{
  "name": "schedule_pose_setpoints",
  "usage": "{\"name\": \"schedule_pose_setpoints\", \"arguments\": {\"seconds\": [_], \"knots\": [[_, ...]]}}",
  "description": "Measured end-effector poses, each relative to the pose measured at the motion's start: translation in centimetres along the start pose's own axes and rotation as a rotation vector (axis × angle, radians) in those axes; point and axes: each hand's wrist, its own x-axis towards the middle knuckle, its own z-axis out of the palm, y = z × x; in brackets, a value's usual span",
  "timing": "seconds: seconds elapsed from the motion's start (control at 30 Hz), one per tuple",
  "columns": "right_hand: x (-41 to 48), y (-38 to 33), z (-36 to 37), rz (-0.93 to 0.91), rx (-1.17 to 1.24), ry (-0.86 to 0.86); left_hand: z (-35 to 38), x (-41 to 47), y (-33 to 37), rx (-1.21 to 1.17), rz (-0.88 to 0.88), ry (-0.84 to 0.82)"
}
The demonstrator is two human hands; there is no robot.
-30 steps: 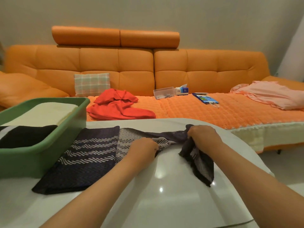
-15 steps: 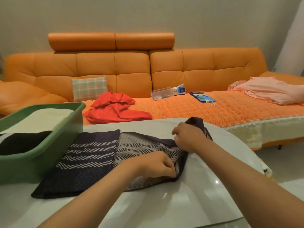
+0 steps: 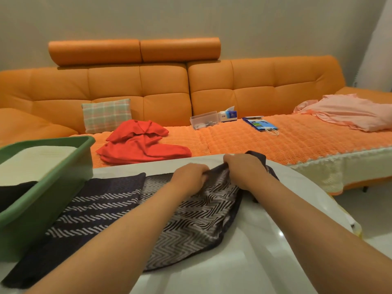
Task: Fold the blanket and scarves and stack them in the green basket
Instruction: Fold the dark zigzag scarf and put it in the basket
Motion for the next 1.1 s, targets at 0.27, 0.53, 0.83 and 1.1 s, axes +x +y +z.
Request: {"name": "schedule_pose_setpoints", "arguments": {"seconds": [0.27, 0.53, 0.83, 1.1], "knots": [[2.4, 0.4, 3.1, 0.064, 0.145, 0.110, 1.5, 3.0, -2.4, -0.405, -0.189, -0.004], [-0.6, -0.9, 2.6, -0.210, 0.189, -0.039, 0.9, -4.0, 0.3, -0.188, 0.056, 0.094], [-5.7, 1.0, 3.3, -0.144, 0.309, -0.093, -0.5, -9.0, 3.2, -0.039, 0.028, -0.009], [-5.5, -1.4, 4.1, -0.131, 0.561, 0.210, -2.1, -10.2, 3.2, -0.451, 0.125, 0.031]]}}
